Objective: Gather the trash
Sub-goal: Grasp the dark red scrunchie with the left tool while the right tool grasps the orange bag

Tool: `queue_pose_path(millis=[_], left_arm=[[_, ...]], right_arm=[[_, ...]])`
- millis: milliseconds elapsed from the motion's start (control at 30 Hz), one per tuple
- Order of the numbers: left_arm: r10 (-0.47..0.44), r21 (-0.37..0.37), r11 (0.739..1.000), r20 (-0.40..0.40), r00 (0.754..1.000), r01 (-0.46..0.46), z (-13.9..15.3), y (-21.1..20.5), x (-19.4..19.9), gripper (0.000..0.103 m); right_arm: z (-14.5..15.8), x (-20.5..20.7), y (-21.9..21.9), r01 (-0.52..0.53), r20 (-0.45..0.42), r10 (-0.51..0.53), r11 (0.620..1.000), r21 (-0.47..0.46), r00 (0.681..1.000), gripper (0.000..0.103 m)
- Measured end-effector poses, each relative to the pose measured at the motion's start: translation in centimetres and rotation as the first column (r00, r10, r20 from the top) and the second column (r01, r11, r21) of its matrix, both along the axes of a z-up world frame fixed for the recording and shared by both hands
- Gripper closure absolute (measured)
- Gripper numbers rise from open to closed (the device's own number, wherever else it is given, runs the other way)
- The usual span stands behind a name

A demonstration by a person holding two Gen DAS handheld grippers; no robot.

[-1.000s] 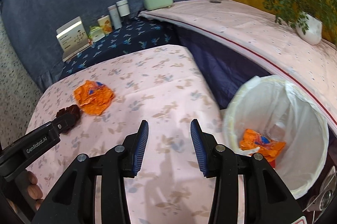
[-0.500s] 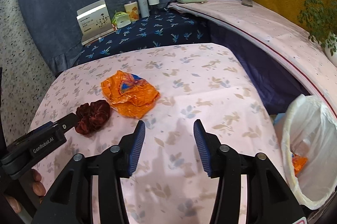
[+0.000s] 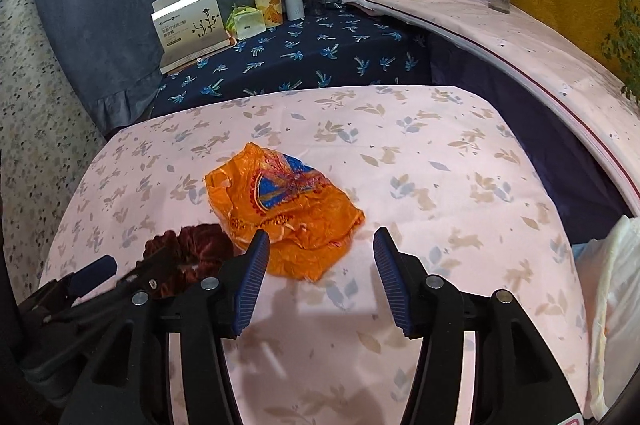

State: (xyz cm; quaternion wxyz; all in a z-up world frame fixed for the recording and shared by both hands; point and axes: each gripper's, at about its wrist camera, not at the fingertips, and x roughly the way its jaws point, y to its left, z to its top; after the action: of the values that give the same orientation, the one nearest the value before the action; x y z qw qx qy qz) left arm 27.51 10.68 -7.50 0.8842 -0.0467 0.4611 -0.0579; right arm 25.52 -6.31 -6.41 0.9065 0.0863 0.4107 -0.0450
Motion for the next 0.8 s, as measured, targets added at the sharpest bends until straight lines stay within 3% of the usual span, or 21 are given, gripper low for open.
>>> queue_pose_path(millis=[233, 667, 767, 800], left_arm=[[0.012, -0.023, 1.000, -0.049, 0.999, -0.013, -1.6, 0.7, 1.5, 0.032], [-0.014, 0.008, 1.000, -0.036, 0.999, 0.014, -2.3, 0.0, 1.3, 0.042], [-0.028, 0.005, 1.000, -0.037, 0.999, 0.029, -2.3, -0.3, 1.1, 0.053], [-0.041, -0.005, 0.999, -0.042, 0.998, 0.041, -2.2, -0.4, 1.1, 0.064]], right_arm=[[-1.4, 2.8, 0.6, -0.004, -0.028, 0.004, 1.000, 0.007, 1.000, 0.050], [-4.3, 4.3, 0.9, -0.011, -0.084, 0.011, 1.000, -0.005, 0.996, 0.052], [-4.4, 4.1, 0.9, -0.020, -0.087, 0.020, 1.000, -0.001, 0.996, 0.057], [-4.4, 4.0, 0.9, -0.023, -0.087, 0.024, 1.000, 0.002, 0.996, 0.060]])
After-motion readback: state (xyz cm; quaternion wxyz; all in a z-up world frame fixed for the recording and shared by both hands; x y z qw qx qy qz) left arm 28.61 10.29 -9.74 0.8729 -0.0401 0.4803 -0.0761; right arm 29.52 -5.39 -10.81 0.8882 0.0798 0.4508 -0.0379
